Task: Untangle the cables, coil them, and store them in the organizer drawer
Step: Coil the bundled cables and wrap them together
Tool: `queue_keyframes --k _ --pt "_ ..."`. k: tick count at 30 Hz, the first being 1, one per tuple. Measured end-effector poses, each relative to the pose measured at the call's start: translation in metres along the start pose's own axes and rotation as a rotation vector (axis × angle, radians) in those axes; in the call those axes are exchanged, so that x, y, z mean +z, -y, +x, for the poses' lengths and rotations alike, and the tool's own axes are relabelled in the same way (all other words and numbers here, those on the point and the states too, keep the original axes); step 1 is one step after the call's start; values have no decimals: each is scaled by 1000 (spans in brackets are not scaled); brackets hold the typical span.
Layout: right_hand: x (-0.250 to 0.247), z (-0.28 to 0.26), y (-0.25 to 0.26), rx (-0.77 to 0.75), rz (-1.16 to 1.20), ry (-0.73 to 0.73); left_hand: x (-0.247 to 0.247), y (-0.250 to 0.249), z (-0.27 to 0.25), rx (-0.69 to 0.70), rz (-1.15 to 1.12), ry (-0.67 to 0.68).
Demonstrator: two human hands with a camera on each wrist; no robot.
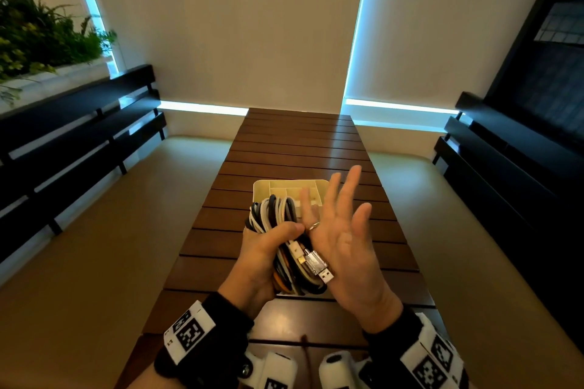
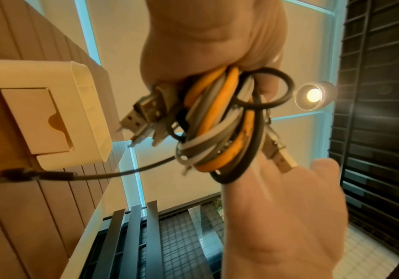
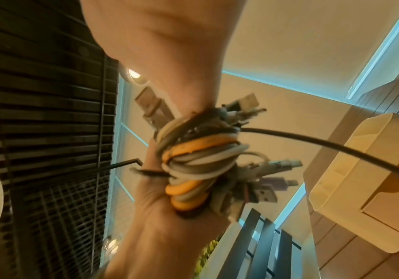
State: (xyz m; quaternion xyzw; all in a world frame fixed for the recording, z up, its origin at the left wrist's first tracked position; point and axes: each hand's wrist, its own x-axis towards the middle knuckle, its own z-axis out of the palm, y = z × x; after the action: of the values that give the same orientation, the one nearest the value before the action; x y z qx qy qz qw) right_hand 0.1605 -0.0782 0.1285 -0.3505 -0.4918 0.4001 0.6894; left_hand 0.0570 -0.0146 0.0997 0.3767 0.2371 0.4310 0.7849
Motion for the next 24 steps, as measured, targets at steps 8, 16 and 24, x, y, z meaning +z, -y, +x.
queue_keyframes --k 8,16,24 --pt "-57 -14 -41 340 -375 316 -12 -19 -5 -103 -124 144" --pt "-81 -18 -42 454 -137 293 -14 -18 -7 -165 -268 127" --pt "-33 5 -74 -2 -382 -294 1 -5 -8 -227 -442 174"
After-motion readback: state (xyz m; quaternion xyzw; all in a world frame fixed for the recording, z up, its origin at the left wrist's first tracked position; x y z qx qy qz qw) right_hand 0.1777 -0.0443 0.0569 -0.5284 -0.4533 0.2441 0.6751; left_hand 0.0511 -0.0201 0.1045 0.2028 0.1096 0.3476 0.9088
